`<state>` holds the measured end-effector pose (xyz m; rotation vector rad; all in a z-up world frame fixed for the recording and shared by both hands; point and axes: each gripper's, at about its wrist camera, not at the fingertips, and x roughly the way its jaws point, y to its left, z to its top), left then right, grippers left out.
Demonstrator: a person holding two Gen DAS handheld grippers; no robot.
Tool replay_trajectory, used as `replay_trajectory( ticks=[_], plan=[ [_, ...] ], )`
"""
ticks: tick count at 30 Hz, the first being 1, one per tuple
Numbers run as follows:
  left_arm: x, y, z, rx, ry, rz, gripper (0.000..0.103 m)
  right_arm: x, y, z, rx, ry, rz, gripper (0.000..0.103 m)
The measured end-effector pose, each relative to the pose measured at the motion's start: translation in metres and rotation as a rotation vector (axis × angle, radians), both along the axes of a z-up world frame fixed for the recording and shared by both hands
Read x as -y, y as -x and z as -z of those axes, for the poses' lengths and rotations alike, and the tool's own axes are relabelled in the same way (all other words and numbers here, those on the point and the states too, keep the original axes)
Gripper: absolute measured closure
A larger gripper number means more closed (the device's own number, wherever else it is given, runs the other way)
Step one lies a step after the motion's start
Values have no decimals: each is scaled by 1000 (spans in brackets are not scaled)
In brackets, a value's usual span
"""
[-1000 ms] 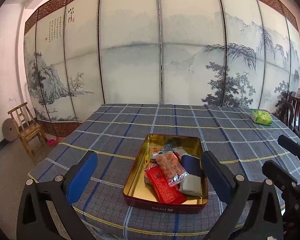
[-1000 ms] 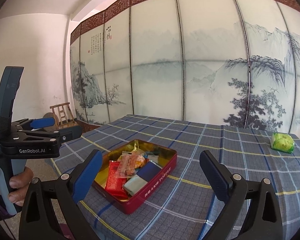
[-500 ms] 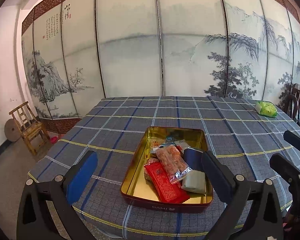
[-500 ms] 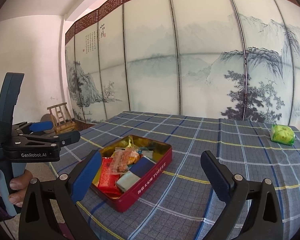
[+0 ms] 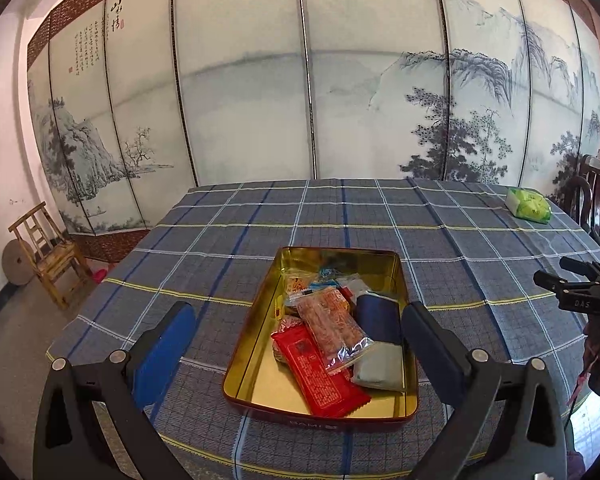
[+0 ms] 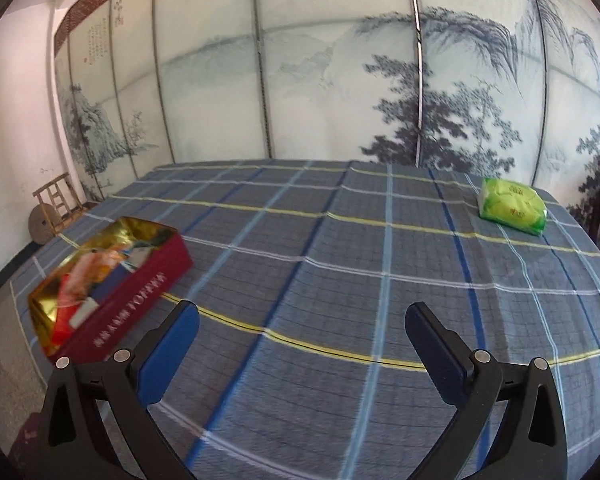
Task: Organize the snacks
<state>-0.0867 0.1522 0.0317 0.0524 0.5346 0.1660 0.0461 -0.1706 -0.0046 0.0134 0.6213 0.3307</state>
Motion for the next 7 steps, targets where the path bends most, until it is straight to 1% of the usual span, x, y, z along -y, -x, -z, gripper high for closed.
replay_trajectory(
  ticks=[3,5,7],
  plan=[
    [-1,-7,1,-13,-3,-17,0,34,-40,24,-112,69,66,1],
    [-2,-11,0,-14,-19,-36,0,55,-61,37,-169,82,89,1],
    [-2,-14,1,-30,-38,-47,0,72,-79,48,-219,112,136,1]
  ],
)
